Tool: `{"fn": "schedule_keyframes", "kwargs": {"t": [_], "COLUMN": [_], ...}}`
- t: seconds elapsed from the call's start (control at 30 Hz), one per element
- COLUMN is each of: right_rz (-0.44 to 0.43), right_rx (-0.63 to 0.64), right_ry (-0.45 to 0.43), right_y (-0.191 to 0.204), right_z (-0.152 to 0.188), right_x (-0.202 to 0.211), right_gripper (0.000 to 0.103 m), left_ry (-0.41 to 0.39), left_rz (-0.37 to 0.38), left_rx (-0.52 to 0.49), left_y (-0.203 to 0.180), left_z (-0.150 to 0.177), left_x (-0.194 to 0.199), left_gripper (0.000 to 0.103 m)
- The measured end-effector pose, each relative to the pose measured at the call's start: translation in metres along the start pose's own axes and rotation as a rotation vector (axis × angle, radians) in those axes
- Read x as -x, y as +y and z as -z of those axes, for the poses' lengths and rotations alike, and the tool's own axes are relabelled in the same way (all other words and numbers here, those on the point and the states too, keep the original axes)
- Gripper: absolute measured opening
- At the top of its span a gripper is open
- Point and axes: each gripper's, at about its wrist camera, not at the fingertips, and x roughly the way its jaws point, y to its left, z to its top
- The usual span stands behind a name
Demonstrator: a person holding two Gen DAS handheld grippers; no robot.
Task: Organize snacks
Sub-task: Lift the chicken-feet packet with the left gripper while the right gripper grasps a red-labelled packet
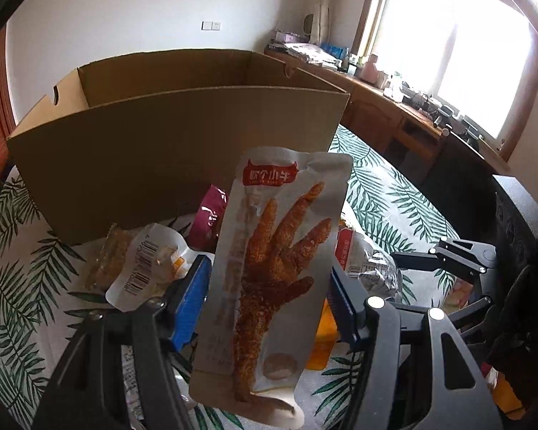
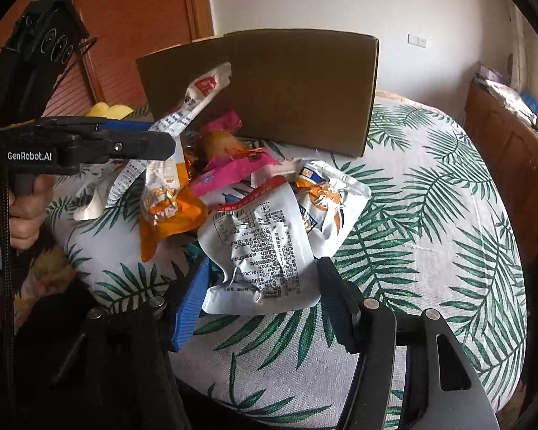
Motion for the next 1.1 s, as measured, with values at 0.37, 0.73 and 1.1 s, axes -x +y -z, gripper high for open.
{"fn": "schedule_keyframes", "kwargs": {"t": [0.37, 0.73, 1.1], "right_rz": [0.012, -0.01, -0.074], "right_rx": [-0.006, 0.029, 0.016], "right_ry": [-0.014, 0.048, 0.073], "right_y": [0.001, -0.001, 0.0], "right_z": [0.002, -0.013, -0.035], "right_x": [0.01, -0.008, -0.026], "right_gripper": [0.053, 0.05, 0.06], "left_ry": [-0.011, 0.013, 0.011], "left_rz": [0.01, 0.007, 0.018], "left_rx": [0.001, -0.005, -0.003], "left_y": [0.0, -0.004, 0.0], "left_z": [0.002, -0.006, -0.006], "left_x": [0.01, 0.001, -0.001], "left_gripper": [0.062, 0.062, 0.062]}}
